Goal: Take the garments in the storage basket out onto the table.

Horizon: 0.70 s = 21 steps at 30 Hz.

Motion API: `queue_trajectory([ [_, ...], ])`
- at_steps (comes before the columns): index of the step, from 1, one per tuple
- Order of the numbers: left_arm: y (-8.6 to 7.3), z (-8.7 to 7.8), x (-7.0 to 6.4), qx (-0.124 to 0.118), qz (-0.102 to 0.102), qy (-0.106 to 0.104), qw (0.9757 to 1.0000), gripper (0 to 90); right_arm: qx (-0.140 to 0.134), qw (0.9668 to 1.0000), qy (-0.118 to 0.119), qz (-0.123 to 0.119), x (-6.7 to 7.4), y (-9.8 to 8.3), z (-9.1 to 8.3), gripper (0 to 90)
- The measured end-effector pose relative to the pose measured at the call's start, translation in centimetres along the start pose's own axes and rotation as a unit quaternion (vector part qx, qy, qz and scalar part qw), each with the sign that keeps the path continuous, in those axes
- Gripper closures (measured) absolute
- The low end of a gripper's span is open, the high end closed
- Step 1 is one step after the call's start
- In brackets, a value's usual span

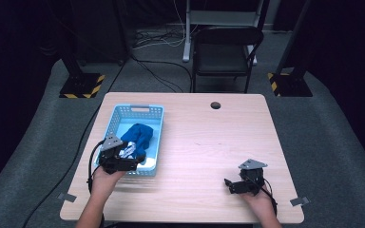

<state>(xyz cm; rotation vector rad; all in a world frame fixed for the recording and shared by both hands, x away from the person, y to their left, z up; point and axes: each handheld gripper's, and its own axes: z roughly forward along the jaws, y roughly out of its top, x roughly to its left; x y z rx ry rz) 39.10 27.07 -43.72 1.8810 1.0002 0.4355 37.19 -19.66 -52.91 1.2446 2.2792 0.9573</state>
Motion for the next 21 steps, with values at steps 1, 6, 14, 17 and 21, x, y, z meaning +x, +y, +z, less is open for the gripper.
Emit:
queue_trajectory([
  [1, 0.0, 0.0, 0.0, 0.003, -0.001, 0.001, 1.0000, 5.6, 0.000, 1.0000, 0.000, 0.000, 0.0, 0.0, 0.0, 0.0],
  [6, 0.1, 0.0, 0.0, 0.006, -0.004, 0.004, 1.0000, 5.5, 0.000, 1.0000, 0.000, 0.000, 0.0, 0.0, 0.0, 0.0],
  [14, 0.6, -0.1, 0.0, 0.012, -0.008, 0.018, 0.9997, 5.6, 0.000, 1.0000, 0.000, 0.000, 0.0, 0.0, 0.0, 0.0],
  [17, 0.7, -0.1, -0.1, 0.015, -0.007, 0.019, 0.9997, 5.8, 0.000, 1.0000, 0.000, 0.000, 0.0, 0.0, 0.0, 0.0],
  [21, 1.2, 0.0, 0.0, 0.009, -0.014, 0.031, 0.9994, 5.8, 0.000, 1.0000, 0.000, 0.000, 0.0, 0.0, 0.0, 0.0],
])
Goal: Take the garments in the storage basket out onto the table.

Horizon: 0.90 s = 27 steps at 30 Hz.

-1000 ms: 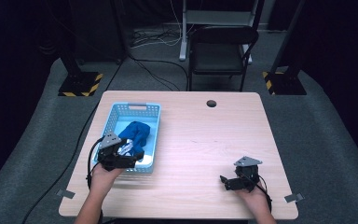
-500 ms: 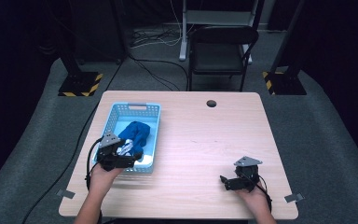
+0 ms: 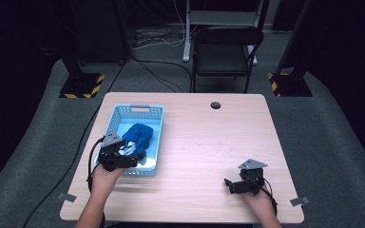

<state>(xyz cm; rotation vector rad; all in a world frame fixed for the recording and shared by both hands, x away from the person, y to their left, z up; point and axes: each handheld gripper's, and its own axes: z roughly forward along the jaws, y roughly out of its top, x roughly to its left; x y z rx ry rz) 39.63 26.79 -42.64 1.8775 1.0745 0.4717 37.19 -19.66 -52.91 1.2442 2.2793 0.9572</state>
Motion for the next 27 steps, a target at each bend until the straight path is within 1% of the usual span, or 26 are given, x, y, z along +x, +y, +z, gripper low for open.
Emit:
queue_trajectory([
  [3, 0.3, 0.4, 0.0, 0.003, -0.001, 0.000, 1.0000, 5.3, 0.000, 1.0000, 0.000, 0.000, 0.0, 0.0, 0.0, 0.0],
  [4, 0.6, 0.7, 0.1, 0.004, -0.005, -0.001, 1.0000, 5.0, 0.000, 1.0000, 0.000, 0.000, 0.0, 0.0, 0.0, 0.0],
  [5, 0.8, 0.9, 0.1, 0.002, -0.007, -0.010, 0.9999, 4.5, 0.000, 1.0000, 0.000, 0.000, 0.0, 0.0, 0.0, 0.0],
  [6, 0.8, 0.9, 0.1, 0.002, -0.007, -0.010, 0.9999, 4.3, 0.000, 1.0000, 0.000, 0.000, 0.0, 0.0, 0.0, 0.0],
  [7, 1.3, 1.1, 0.2, 0.000, -0.018, -0.023, 0.9996, 4.1, 0.000, 1.0000, 0.000, 0.000, 0.0, 0.0, 0.0, 0.0],
  [8, 1.5, 1.2, 0.3, -0.005, -0.027, -0.027, 0.9993, 3.3, 0.000, 1.0000, 0.000, 0.000, 0.0, 0.0, 0.0, 0.0],
  [12, 2.2, 1.5, 0.8, -0.006, -0.041, -0.038, 0.9985, 2.2, 0.000, 1.0000, 0.000, 0.000, 0.0, 0.0, 0.0, 0.0],
  [13, 2.5, 1.5, 1.0, -0.008, -0.041, -0.036, 0.9985, 3.4, 0.000, 1.0000, 0.000, 0.000, 0.0, 0.0, 0.0, 0.0],
  [15, 2.8, 1.6, 1.0, -0.008, -0.033, -0.032, 0.9989, 4.9, 0.000, 1.0000, 0.000, 0.000, 0.0, 0.0, 0.0, 0.0],
  [17, 3.0, 1.9, 1.1, 0.005, -0.023, -0.018, 0.9996, 4.8, 0.000, 1.0000, 0.000, 0.000, 0.0, 0.0, 0.0, 0.0],
  [18, 3.1, 2.1, 1.2, 0.015, -0.018, -0.012, 0.9996, 4.7, 0.000, 1.0000, 0.000, 0.000, 0.0, 0.0, 0.0, 0.0],
  [19, 3.2, 2.4, 1.3, 0.025, -0.016, -0.007, 0.9995, 3.9, 0.000, 1.0000, 0.000, 0.000, 0.0, 0.0, 0.0, 0.0],
  [20, 3.2, 2.6, 1.4, 0.029, -0.015, -0.004, 0.9995, 3.3, 0.000, 1.0000, 0.000, 0.000, 0.0, 0.0, 0.0, 0.0],
  [21, 3.2, 2.9, 1.6, 0.035, -0.012, 0.003, 0.9993, 3.3, 0.000, 1.0000, 0.000, 0.000, 0.0, 0.0, 0.0, 0.0],
  [23, 3.2, 3.3, 1.9, 0.042, -0.013, 0.014, 0.9989, 2.7, 0.000, 1.0000, 0.000, 0.000, 0.0, 0.0, 0.0, 0.0],
  [25, 3.2, 3.8, 2.2, 0.050, -0.022, 0.012, 0.9984, 2.7, 0.000, 1.0000, 0.000, 0.000, 0.0, 0.0, 0.0, 0.0],
  [27, 3.3, 4.2, 2.4, 0.062, -0.022, 0.014, 0.9977, 2.6, 0.000, 1.0000, 0.000, 0.000, 0.0, 0.0, 0.0, 0.0],
])
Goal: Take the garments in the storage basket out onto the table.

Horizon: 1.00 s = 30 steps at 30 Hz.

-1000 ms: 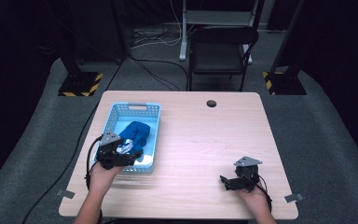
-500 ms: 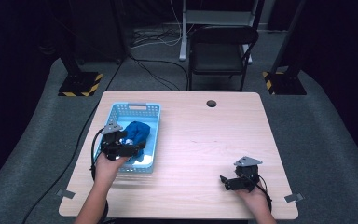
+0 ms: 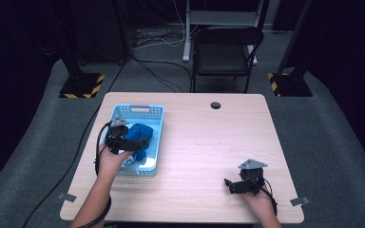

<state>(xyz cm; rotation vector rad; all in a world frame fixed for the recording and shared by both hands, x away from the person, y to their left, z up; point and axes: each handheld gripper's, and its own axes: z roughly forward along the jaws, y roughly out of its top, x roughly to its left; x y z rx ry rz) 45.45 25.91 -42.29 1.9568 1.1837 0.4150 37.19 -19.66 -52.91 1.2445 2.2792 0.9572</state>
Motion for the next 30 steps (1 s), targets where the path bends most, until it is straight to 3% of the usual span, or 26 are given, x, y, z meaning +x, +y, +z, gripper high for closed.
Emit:
queue_trajectory([
  [6, 0.5, 0.7, 0.1, 0.016, 0.002, -0.005, 0.9999, 3.1, 0.000, 1.0000, 0.000, 0.000, 0.0, 0.0, 0.0, 0.0],
  [12, 1.0, 1.3, -0.1, 0.035, 0.011, 0.014, 0.9992, 2.8, 0.000, 1.0000, 0.000, 0.000, 0.0, 0.0, 0.0, 0.0],
  [16, 1.0, 1.8, 0.0, 0.046, 0.015, 0.016, 0.9987, 4.3, 0.000, 1.0000, 0.000, 0.000, 0.0, 0.0, 0.0, 0.0],
  [19, 1.0, 2.3, 0.4, 0.065, 0.008, 0.012, 0.9978, 7.3, 0.000, 1.0000, 0.000, 0.000, 0.0, 0.0, 0.0, 0.0],
  [30, 1.0, 3.1, 1.2, 0.099, -0.004, 0.026, 0.9948, 11.6, 0.000, 1.0000, 0.000, 0.000, 0.0, 0.0, 0.0, 0.0],
])
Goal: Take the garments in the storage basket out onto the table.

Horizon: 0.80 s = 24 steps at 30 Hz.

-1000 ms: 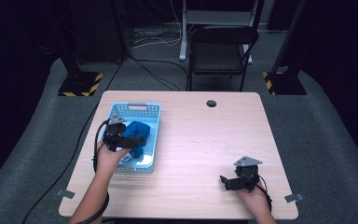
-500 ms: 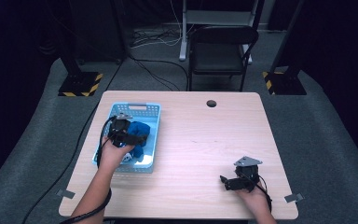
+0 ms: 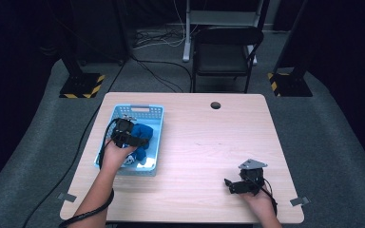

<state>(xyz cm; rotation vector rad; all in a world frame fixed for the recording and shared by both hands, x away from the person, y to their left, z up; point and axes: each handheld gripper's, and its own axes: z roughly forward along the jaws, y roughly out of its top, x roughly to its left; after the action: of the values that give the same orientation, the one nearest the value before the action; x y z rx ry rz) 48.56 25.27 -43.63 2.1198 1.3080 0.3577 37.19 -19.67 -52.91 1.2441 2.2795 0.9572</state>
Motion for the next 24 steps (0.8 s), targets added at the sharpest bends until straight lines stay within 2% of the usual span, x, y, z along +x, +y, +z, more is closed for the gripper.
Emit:
queue_trajectory([
  [7, 0.3, 0.6, -0.1, 0.021, -0.001, 0.007, 0.9998, 13.8, 0.000, 1.0000, 0.000, 0.000, 0.0, 0.0, 0.0, 0.0],
  [12, 0.5, 1.4, -0.4, 0.043, 0.003, 0.011, 0.9990, 20.6, 0.000, 1.0000, 0.000, 0.000, 0.0, 0.0, 0.0, 0.0],
  [14, 0.6, 1.5, -0.5, 0.045, 0.000, 0.013, 0.9989, 21.5, 0.000, 1.0000, 0.000, 0.000, 0.0, 0.0, 0.0, 0.0],
  [17, 0.6, 1.7, -0.4, 0.052, 0.003, 0.021, 0.9984, 23.4, 0.000, 1.0000, 0.000, 0.000, 0.0, 0.0, 0.0, 0.0],
  [19, 0.5, 1.9, -0.3, 0.061, 0.004, 0.035, 0.9975, 23.6, 0.000, 1.0000, 0.000, 0.000, 0.0, 0.0, 0.0, 0.0],
  [24, 0.3, 2.4, 0.0, 0.078, -0.001, 0.043, 0.9960, 26.1, 0.000, 1.0000, 0.000, 0.000, 0.0, 0.0, 0.0, 0.0],
])
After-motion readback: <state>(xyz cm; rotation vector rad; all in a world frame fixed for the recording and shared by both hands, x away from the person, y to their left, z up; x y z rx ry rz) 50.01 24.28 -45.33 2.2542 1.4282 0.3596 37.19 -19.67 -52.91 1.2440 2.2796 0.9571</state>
